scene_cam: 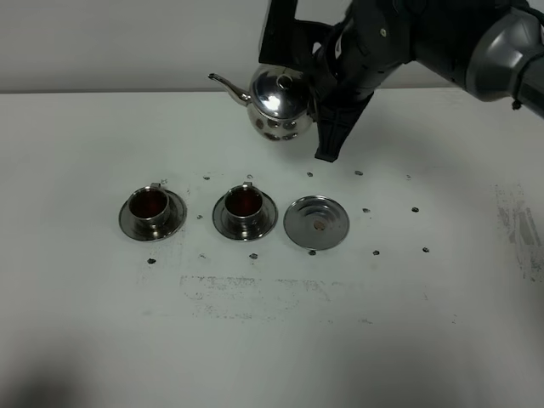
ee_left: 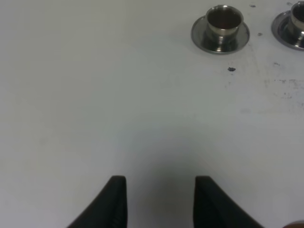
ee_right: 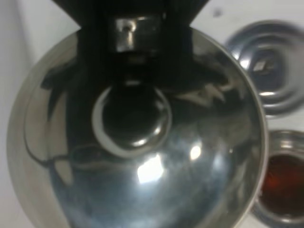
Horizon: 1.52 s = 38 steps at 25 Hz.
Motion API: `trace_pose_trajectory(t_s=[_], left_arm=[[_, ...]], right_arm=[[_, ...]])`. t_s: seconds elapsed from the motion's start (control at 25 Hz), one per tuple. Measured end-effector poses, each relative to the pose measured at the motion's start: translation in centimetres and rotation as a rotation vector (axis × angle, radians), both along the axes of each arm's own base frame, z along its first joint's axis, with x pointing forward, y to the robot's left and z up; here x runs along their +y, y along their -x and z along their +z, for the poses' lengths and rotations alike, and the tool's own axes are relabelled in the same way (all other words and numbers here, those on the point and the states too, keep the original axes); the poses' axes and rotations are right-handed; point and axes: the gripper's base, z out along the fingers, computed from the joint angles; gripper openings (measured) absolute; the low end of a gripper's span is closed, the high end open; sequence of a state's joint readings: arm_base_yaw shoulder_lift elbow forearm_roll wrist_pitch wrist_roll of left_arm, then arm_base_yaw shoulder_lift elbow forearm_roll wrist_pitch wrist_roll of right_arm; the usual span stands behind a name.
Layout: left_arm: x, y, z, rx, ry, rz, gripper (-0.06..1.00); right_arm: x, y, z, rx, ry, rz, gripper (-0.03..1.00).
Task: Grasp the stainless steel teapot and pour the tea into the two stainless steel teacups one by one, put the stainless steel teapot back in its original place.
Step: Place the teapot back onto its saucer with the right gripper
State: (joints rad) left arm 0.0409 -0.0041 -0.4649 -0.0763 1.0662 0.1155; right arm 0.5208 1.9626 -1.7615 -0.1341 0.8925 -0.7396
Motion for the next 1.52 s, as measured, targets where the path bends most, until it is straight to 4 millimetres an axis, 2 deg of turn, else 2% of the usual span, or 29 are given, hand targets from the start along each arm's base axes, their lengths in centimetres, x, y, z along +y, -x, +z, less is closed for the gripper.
trace_pose_trajectory(t_s=[0.24,0.52,0.84,1.08,1.24,1.52], left_arm=[[0.0,0.0,0.0,0.000,0.000,0.000,0.38],[0.0,0.0,0.0,0.000,0.000,0.000,0.38],[0.0,0.0,0.0,0.000,0.000,0.000,0.38],[0.0,0.0,0.0,0.000,0.000,0.000,0.38],[0.0,0.0,0.0,0.000,0.000,0.000,0.38],[0.0,0.0,0.0,0.000,0.000,0.000,0.38]], right_arm=[[-1.5,2.1,-1.4,0.126,-0.140,-0.223,0.18],[-1.5,3.3,-3.1,0.251,-0.253,-0.424,0.18],[1.5,6.7,-4.4,0.370,-0.267,-0.395,0.18],[3.2,9.1,-6.3,0.414,-0.231,-0.343,0.18],[3.4,9.6,-7.9,0.416,-0.243,-0.351,0.18],[4.5,9.4,-11.1,0.437,-0.216,-0.353,0.18]])
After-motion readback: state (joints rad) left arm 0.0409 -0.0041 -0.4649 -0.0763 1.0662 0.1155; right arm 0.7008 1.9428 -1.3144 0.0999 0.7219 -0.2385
